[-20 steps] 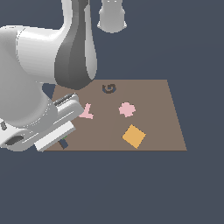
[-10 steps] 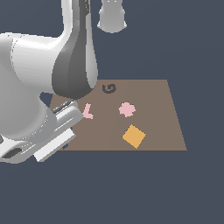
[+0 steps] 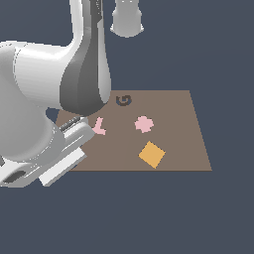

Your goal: Insert a designated object into the corresponding slot on a board.

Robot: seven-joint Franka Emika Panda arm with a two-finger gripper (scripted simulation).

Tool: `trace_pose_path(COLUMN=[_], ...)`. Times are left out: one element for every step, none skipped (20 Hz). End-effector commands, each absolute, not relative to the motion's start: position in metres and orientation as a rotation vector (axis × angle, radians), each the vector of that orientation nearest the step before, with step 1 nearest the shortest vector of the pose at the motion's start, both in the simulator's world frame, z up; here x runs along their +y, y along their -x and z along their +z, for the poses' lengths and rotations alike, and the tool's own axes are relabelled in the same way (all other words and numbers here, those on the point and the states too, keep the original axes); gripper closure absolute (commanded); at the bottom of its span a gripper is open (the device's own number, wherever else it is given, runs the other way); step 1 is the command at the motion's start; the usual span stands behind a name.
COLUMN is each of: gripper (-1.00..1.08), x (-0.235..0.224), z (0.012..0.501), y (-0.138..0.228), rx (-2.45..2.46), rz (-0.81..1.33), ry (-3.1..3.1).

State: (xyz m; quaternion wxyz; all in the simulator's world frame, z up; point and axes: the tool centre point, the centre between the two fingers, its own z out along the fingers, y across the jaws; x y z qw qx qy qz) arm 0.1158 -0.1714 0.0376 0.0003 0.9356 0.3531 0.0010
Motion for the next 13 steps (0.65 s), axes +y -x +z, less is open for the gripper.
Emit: trace_pose_path(gripper=[1.08,1.08,1.08,-0.92,-0.92,-0.92,-0.92,-0.92,-0.92,-0.92,-0.92,-0.92,-0.92], x=[-0.1713,-0.1714,-0.1715,-0.1715,-0.1715,-0.1715,-0.1715,-0.1715,-0.1715,-0.1715,-0.1715,-0.1715,-0.1715], z=[0.0324,0.0311,0.0307,0.0307,0.0307,0.0307,0.0307,0.0307,0.0307,0.0307,0.0307,0.0307,0.0307], y=[-0.1160,-0.1161,-0.1161,-0.1161,-0.1161,-0.1161,-0.1161,-0.1161,-0.1161,-0.1161,-0.1161,-0.1161,-0.1161], rx=[1.111,1.111,1.111,1.111,1.111,1.111,1.111,1.111,1.111,1.111,1.111,1.111,1.111], rz=[0.002,0.002,0.002,0.002,0.002,0.002,0.002,0.002,0.002,0.002,0.002,0.002,0.002], ry=[-2.938,-2.938,-2.938,-2.938,-2.938,-2.938,-2.938,-2.938,-2.938,-2.938,-2.938,-2.938,-2.938])
